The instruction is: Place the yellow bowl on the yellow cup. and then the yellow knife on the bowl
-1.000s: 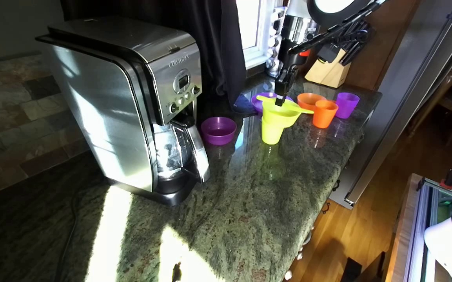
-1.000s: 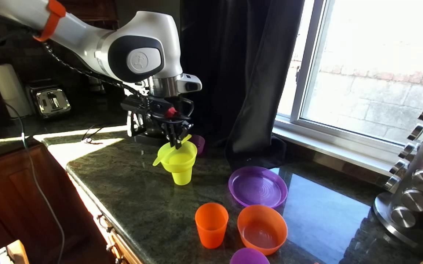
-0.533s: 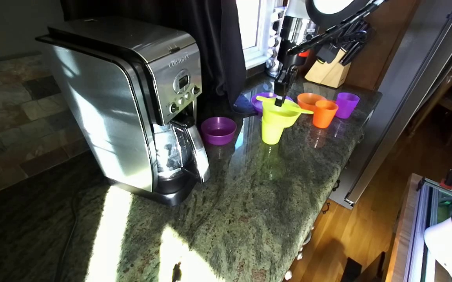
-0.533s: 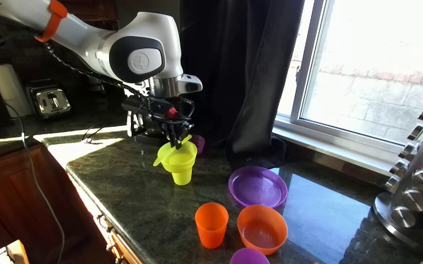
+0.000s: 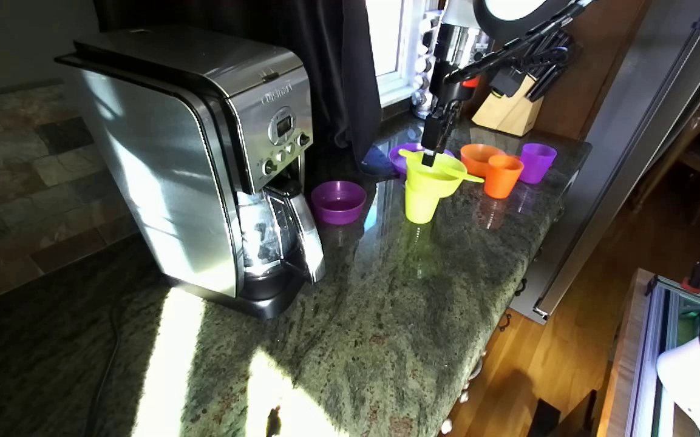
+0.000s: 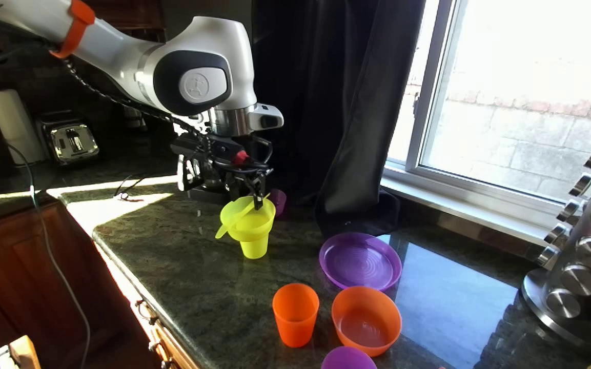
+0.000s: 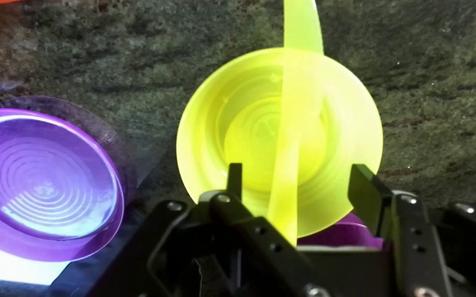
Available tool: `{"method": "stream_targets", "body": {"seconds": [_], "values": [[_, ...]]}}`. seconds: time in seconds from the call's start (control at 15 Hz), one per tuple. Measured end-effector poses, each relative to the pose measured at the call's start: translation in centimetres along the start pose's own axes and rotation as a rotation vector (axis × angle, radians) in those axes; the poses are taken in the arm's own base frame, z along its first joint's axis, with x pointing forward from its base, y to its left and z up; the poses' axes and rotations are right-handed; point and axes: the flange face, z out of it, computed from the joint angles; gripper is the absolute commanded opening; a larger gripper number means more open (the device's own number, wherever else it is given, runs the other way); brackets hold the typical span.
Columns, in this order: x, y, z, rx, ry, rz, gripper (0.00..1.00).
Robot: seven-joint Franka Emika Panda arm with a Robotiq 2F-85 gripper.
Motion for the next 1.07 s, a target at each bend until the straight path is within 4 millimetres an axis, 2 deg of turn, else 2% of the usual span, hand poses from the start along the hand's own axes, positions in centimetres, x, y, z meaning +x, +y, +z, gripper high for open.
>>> {"method": "stream_targets", "body": {"seconds": [0.33,0.6,1.07], "values": [[-0.1,0.3,-0.7,0.01,0.016,0.015,1.0],[-0.7,0.6,-2.6,0.021,0.048,0.048,1.0],[-6.0,0.8,-7.8,0.014,0.072,0.18,1.0]]}}
